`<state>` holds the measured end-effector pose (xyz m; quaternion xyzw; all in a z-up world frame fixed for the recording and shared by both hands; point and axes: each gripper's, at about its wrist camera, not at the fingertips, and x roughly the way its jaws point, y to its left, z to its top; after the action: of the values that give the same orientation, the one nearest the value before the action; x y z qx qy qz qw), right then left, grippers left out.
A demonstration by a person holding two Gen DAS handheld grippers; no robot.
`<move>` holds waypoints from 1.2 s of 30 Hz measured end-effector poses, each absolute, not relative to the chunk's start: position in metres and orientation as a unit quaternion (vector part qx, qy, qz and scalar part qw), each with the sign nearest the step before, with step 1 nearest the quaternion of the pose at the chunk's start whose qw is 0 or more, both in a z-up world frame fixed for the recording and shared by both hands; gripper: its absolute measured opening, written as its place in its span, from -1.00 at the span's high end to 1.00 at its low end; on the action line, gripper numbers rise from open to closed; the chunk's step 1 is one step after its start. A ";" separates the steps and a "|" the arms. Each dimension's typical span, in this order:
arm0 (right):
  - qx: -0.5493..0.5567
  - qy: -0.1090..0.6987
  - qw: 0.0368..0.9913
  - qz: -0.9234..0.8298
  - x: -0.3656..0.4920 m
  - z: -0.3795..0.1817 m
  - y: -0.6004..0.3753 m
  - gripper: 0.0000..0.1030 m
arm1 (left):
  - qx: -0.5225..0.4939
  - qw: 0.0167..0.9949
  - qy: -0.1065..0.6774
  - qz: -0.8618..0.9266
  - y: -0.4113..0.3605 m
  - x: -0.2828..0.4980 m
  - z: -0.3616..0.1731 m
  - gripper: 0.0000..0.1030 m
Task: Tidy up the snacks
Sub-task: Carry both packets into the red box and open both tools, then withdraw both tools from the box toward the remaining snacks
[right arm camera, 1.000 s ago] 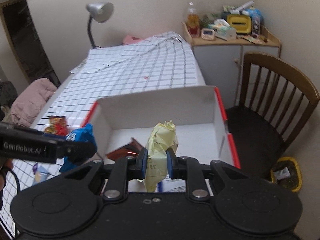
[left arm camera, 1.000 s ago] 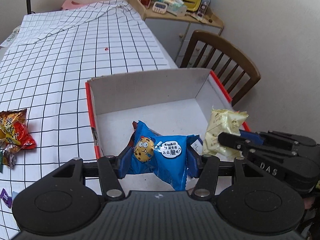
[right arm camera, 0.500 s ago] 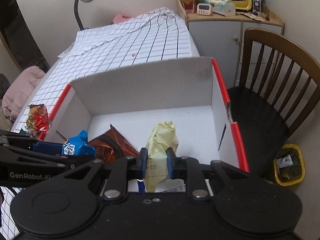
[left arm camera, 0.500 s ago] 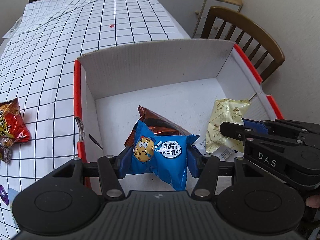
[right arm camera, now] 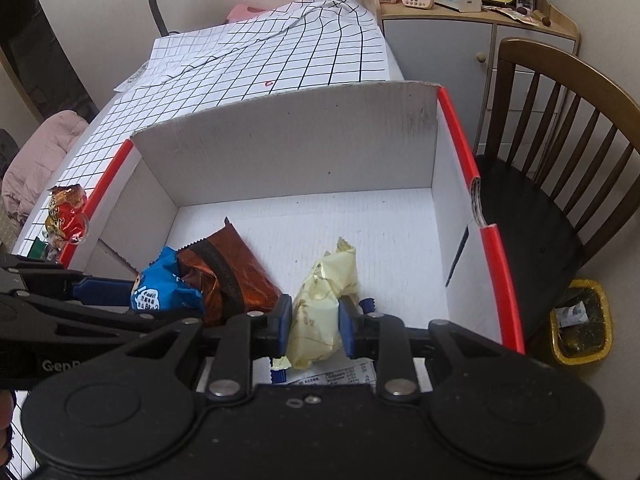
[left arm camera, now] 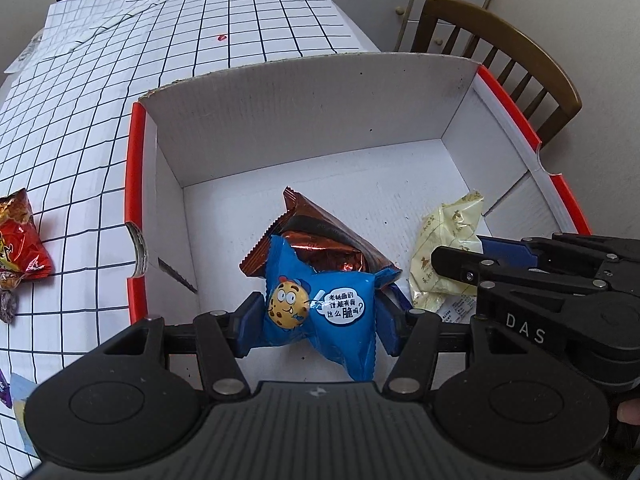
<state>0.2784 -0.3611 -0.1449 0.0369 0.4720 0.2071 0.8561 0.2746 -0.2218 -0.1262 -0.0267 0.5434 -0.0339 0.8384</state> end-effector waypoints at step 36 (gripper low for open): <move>0.035 0.399 0.891 0.216 0.206 -0.059 -0.344 -0.61 | -0.074 0.894 0.438 -0.059 -0.160 0.193 -0.044 -0.33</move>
<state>0.2061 -0.3444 -0.0589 0.0348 0.3987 0.2160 0.8906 0.1927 -0.1602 -0.0437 -0.0739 0.4375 -0.0586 0.8942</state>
